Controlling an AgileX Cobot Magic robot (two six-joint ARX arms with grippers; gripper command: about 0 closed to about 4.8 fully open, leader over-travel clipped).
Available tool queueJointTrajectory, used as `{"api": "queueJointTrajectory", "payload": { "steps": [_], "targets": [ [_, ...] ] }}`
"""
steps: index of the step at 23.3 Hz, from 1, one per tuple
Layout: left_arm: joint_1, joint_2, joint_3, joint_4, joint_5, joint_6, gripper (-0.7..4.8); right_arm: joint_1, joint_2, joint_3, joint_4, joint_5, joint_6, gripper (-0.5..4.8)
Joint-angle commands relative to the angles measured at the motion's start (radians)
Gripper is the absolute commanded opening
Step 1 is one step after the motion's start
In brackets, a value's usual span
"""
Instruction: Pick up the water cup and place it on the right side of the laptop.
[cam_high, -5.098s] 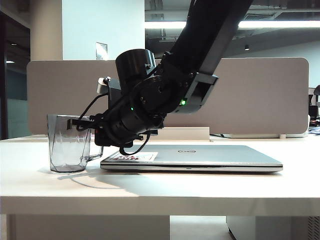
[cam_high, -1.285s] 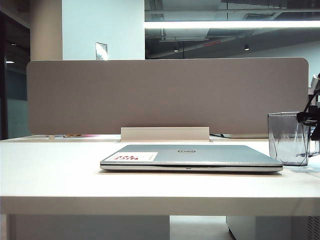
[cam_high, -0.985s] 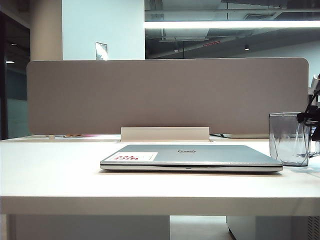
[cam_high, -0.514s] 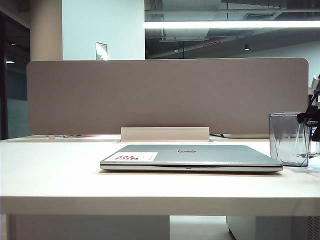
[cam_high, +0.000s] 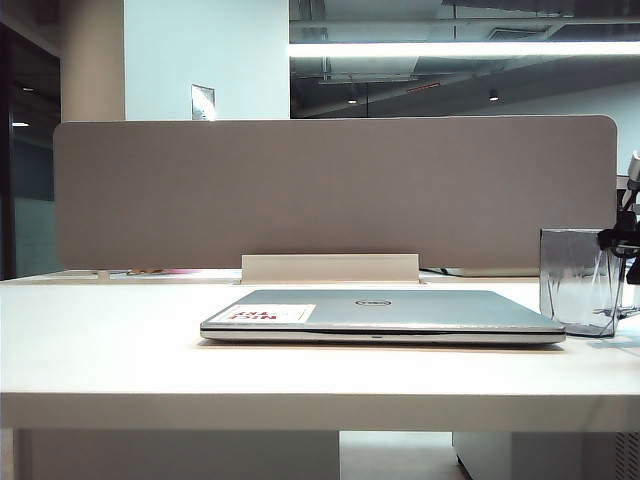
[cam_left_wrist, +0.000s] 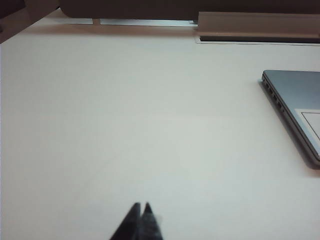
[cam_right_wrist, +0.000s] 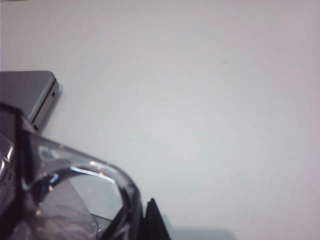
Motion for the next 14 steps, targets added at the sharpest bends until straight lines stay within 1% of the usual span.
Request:
{"api": "queueJointTrajectory", "payload": {
  "steps": [1, 9, 14],
  "targets": [
    [-0.001, 0.001, 0.004, -0.002, 0.005, -0.003, -0.05, 0.001, 0.001, -0.048, 0.099, 0.007, 0.018, 0.26],
    [-0.001, 0.001, 0.004, -0.002, 0.005, -0.003, -0.05, 0.002, 0.003, -0.052, 0.114, 0.003, 0.017, 0.26],
    [-0.001, 0.001, 0.004, -0.002, 0.005, -0.003, -0.05, 0.002, 0.065, -0.052, 0.178, 0.000, -0.020, 0.26]
  ]
}}
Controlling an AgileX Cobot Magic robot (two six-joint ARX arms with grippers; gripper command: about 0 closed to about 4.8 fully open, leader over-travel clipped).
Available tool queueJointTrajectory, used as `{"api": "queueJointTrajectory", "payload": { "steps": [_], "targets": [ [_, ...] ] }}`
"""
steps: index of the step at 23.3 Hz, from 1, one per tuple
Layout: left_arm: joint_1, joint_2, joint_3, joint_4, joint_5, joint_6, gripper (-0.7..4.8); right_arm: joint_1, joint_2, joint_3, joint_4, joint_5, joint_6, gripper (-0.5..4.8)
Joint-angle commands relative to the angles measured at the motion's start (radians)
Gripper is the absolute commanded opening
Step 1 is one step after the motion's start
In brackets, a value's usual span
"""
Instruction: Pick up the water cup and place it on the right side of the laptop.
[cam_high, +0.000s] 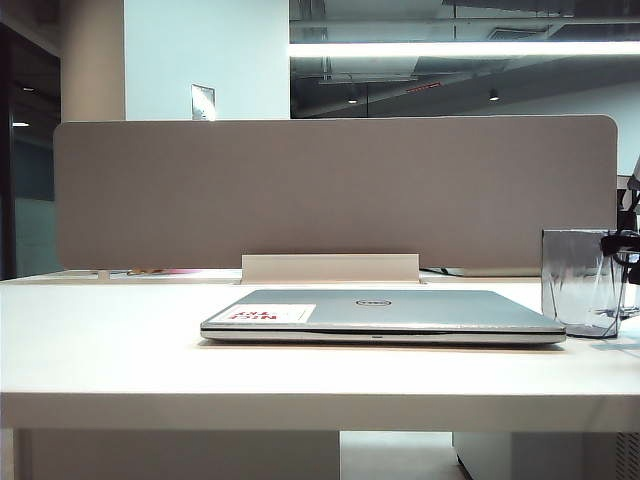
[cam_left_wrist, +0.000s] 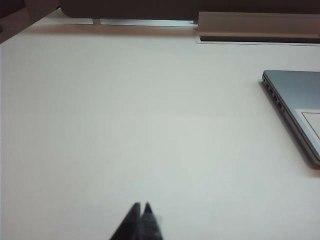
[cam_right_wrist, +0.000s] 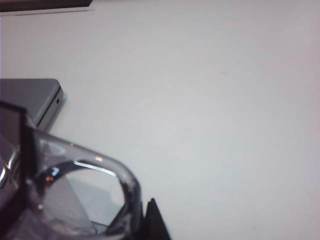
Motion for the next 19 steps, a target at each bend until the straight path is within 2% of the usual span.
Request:
{"api": "queueJointTrajectory", "payload": {
  "steps": [1, 2, 4, 13, 19],
  "targets": [
    [-0.001, 0.001, 0.004, -0.002, 0.005, -0.003, -0.05, 0.002, 0.034, 0.000, 0.020, 0.000, -0.017, 0.28],
    [-0.001, 0.001, 0.004, -0.002, 0.005, -0.003, -0.05, 0.002, 0.039, 0.000, 0.021, 0.000, -0.017, 0.59],
    [-0.001, 0.001, 0.004, -0.002, 0.005, -0.003, -0.05, 0.002, 0.039, 0.000, 0.028, 0.000, -0.017, 0.87],
    [-0.001, 0.001, 0.004, -0.002, 0.005, -0.003, -0.05, 0.002, 0.026, -0.025, 0.039, 0.000, -0.006, 1.06],
    [-0.001, 0.001, 0.004, -0.002, 0.005, -0.003, -0.05, 0.006, -0.096, -0.106, 0.037, 0.005, -0.006, 1.08]
  ]
}}
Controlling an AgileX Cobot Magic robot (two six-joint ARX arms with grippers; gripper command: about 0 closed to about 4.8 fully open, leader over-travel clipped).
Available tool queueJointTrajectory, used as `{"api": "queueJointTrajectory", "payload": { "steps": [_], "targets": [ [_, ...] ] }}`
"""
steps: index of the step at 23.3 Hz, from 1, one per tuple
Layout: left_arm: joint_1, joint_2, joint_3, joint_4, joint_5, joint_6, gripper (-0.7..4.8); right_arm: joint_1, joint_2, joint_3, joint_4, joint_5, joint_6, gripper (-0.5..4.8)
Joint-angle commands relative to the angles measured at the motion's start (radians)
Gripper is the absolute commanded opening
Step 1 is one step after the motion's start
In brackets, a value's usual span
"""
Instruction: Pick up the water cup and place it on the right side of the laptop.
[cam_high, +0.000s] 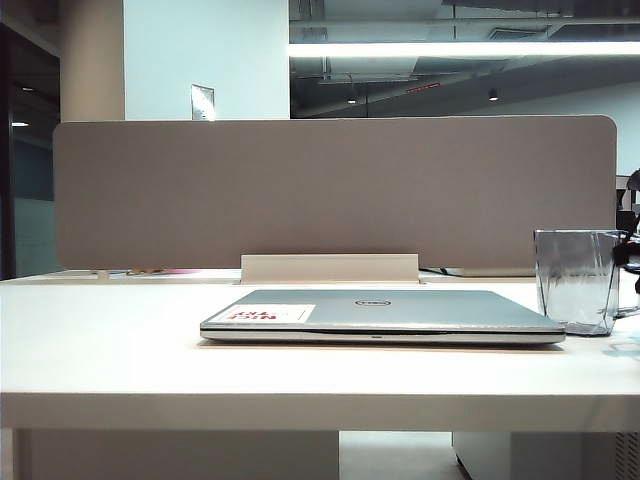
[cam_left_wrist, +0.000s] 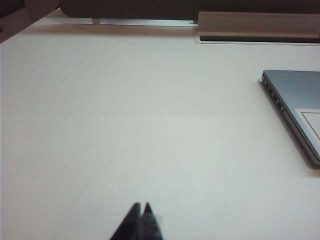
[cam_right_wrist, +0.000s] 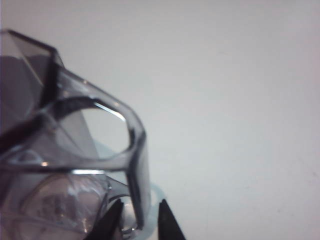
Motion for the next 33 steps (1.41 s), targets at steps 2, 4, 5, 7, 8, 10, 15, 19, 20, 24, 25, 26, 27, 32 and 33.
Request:
{"api": "queueJointTrajectory", "payload": {
  "steps": [2, 4, 5, 7, 8, 10, 15, 19, 20, 24, 25, 26, 27, 32, 33],
  "targets": [
    [-0.001, 0.000, 0.004, -0.002, 0.005, -0.003, -0.05, 0.006, -0.092, -0.048, 0.000, 0.006, 0.003, 1.08],
    [-0.001, 0.000, 0.004, -0.003, 0.005, -0.003, -0.05, 0.007, -0.154, -0.076, -0.033, 0.016, 0.004, 1.06],
    [-0.001, 0.000, 0.004, -0.003, 0.005, -0.003, -0.05, 0.008, -0.199, -0.099, -0.036, 0.029, 0.020, 0.90],
    [-0.001, 0.000, 0.004, -0.003, 0.005, -0.003, -0.05, 0.007, -0.280, -0.138, -0.047, 0.029, 0.060, -0.01],
    [-0.001, 0.000, 0.004, -0.003, 0.005, -0.003, -0.05, 0.008, -0.333, -0.161, -0.063, 0.032, 0.064, -0.09],
    [-0.001, 0.000, 0.004, -0.003, 0.005, -0.003, -0.05, 0.008, -0.392, -0.183, -0.092, 0.035, 0.072, -0.09],
    [-0.001, 0.000, 0.003, -0.004, 0.004, -0.003, -0.05, 0.009, -0.627, -0.268, -0.194, 0.066, 0.159, -0.09],
    [-0.001, 0.000, 0.003, -0.004, 0.005, -0.003, -0.05, 0.009, -0.809, -0.379, -0.210, 0.062, 0.185, -0.09],
    [-0.001, 0.000, 0.003, -0.004, 0.004, -0.003, -0.05, 0.009, -0.862, -0.414, -0.216, 0.062, 0.185, -0.09],
    [-0.001, 0.000, 0.003, -0.003, 0.004, -0.003, -0.05, 0.009, -0.982, -0.449, -0.293, 0.051, 0.187, -0.09],
    [-0.001, 0.000, 0.003, -0.003, 0.004, -0.003, -0.05, 0.009, -1.009, -0.449, -0.311, 0.050, 0.187, -0.09],
    [-0.001, 0.000, 0.003, -0.003, 0.004, -0.003, -0.05, 0.009, -1.025, -0.449, -0.321, 0.050, 0.188, -0.09],
    [-0.001, 0.000, 0.003, -0.003, 0.004, -0.003, -0.05, 0.009, -1.049, -0.449, -0.335, 0.047, 0.188, -0.09],
    [-0.001, 0.000, 0.003, -0.004, 0.004, -0.003, -0.05, 0.008, -1.184, -0.449, -0.500, 0.047, 0.187, -0.09],
    [-0.001, 0.000, 0.003, -0.004, 0.004, -0.003, -0.05, 0.008, -1.232, -0.449, -0.558, 0.047, 0.187, -0.09]
  ]
}}
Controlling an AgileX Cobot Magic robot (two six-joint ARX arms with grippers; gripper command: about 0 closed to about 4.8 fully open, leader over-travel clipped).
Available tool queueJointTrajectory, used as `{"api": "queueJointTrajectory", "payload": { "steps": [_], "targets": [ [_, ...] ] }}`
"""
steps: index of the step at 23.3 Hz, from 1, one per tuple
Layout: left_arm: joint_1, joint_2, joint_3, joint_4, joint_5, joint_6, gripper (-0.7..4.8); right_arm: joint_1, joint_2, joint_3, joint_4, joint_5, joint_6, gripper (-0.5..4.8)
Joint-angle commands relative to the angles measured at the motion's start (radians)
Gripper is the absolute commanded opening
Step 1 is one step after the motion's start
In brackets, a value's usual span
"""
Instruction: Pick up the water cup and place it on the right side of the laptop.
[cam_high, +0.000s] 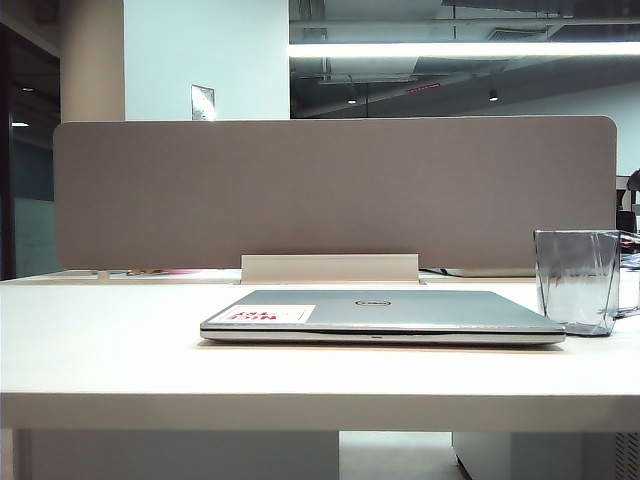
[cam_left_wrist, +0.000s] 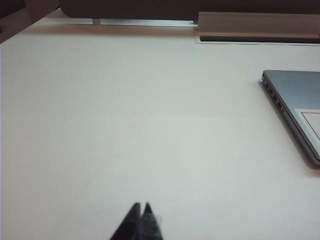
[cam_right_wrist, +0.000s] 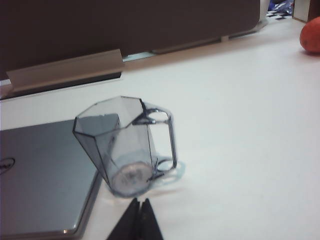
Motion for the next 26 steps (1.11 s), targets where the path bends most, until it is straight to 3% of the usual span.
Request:
{"api": "queueJointTrajectory", "payload": {
  "steps": [1, 14, 19, 24, 26],
  "targets": [
    [-0.001, 0.001, 0.003, -0.003, 0.004, -0.003, -0.05, -0.001, -0.106, -0.006, -0.144, -0.005, 0.004, -0.08],
    [-0.001, 0.001, 0.003, -0.004, 0.004, -0.003, -0.05, -0.001, -0.519, -0.006, -0.509, -0.048, 0.008, -0.09],
    [-0.001, 0.001, 0.003, -0.019, 0.001, -0.002, -0.05, -0.001, -0.523, -0.005, -0.517, -0.049, 0.012, -0.09],
    [-0.001, 0.001, 0.003, -0.009, 0.001, 0.053, -0.06, -0.001, -0.523, -0.005, -0.516, -0.042, 0.002, -0.09],
    [-0.001, 0.001, 0.003, -0.006, 0.001, 0.053, -0.06, -0.001, -0.523, -0.005, -0.516, 0.028, -0.031, -0.09]
  ]
}}
